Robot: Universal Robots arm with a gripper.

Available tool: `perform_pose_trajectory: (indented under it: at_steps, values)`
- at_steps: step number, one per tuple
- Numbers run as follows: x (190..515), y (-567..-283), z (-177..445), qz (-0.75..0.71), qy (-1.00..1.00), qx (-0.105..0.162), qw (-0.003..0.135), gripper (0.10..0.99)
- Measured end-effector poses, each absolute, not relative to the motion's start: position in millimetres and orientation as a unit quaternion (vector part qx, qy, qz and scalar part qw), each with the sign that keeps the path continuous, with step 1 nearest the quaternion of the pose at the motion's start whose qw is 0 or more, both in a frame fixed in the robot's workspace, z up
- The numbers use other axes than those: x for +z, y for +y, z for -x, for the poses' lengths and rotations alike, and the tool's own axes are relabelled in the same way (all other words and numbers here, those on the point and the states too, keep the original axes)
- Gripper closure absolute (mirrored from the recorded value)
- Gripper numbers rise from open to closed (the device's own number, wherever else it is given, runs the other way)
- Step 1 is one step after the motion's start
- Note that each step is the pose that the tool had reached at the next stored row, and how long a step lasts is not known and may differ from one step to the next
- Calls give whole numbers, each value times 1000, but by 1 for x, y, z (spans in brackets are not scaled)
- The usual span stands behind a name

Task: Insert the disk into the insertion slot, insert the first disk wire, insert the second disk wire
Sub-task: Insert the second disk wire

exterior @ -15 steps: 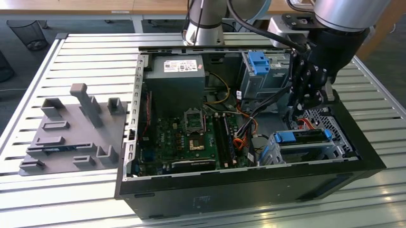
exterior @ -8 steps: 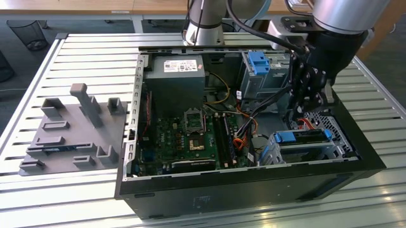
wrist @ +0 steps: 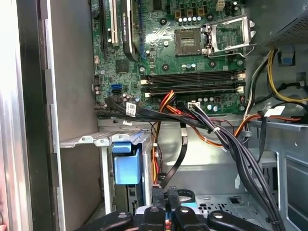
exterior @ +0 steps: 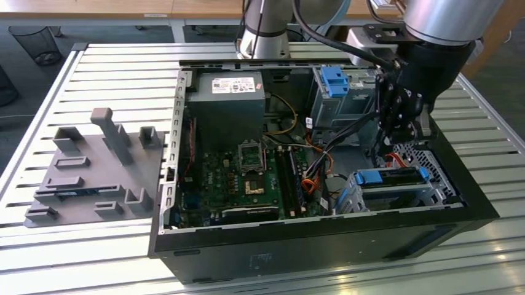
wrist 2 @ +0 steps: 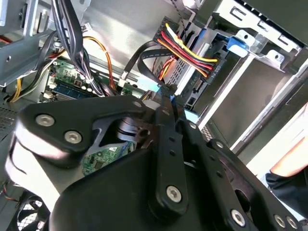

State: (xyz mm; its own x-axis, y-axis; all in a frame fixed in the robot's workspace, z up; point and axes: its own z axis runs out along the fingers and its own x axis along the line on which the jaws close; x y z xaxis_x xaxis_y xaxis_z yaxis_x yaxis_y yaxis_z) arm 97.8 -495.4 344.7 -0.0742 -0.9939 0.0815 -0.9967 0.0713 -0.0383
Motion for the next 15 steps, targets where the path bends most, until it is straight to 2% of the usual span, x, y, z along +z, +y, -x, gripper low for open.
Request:
perform_pose_trajectory:
  at_steps: [1, 2, 11, 12, 15]
  values:
    - [345, -495, -98, -680, -732, 42, 17, 922]
    - [344, -495, -98, -680, -732, 43, 17, 937]
    - [344, -499, -98, -680, -732, 42, 17, 937]
    - [344, -500, -99, -680, -732, 40, 15, 937]
    - [344, -503, -99, -680, -733, 20, -3, 937]
